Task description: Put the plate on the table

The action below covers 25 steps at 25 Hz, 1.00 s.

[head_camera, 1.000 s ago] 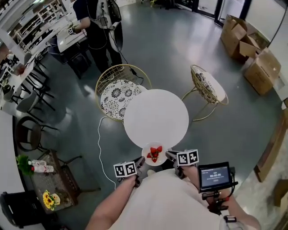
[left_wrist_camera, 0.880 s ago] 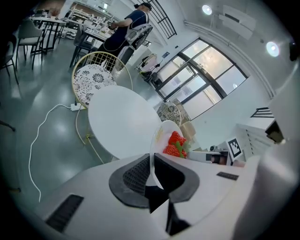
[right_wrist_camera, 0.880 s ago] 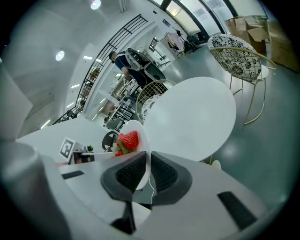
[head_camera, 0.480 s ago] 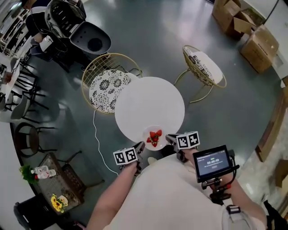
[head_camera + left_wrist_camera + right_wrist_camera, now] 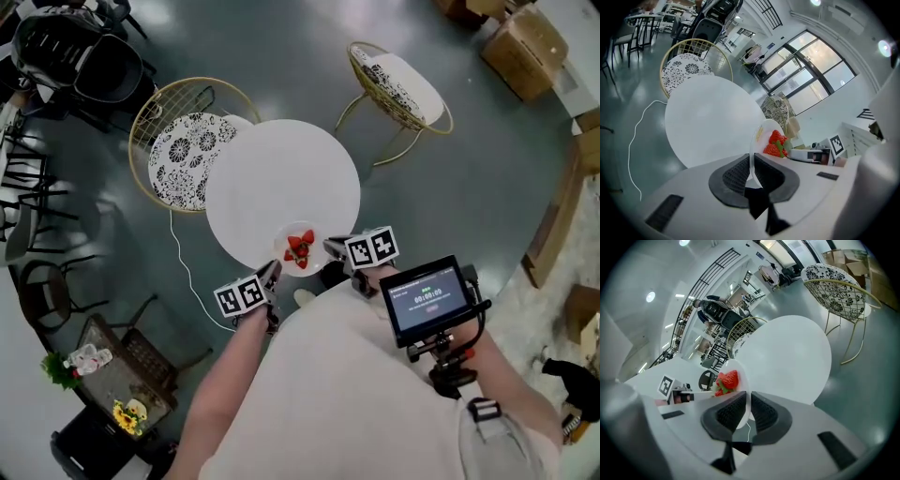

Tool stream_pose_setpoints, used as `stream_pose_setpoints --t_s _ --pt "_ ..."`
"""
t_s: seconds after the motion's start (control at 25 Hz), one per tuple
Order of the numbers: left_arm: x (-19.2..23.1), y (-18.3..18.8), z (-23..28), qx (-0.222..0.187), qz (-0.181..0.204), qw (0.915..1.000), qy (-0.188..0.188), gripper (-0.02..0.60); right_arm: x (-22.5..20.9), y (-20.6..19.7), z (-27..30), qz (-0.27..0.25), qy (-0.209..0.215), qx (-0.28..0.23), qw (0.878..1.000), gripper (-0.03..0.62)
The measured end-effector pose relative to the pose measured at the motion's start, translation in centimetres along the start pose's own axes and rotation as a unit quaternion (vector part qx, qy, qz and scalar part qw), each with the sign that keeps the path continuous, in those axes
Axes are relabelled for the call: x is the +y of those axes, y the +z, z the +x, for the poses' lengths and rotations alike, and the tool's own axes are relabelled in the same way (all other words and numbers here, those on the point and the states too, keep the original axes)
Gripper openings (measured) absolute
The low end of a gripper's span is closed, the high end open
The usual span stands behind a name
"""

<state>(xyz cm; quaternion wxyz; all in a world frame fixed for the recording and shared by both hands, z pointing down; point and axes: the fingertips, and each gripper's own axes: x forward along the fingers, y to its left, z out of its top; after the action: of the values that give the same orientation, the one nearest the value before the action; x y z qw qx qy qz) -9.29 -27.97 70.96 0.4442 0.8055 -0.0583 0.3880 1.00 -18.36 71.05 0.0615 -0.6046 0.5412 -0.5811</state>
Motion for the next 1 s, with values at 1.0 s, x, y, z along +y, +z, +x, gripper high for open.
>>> stream_pose_setpoints --t_s 1.0 --pt "-0.7 3.2 5.7 0.038 -0.005 0.9992 0.008 0.028 -5.1 3.7 0.5 0.02 -0.007 0.026 0.999 0.031"
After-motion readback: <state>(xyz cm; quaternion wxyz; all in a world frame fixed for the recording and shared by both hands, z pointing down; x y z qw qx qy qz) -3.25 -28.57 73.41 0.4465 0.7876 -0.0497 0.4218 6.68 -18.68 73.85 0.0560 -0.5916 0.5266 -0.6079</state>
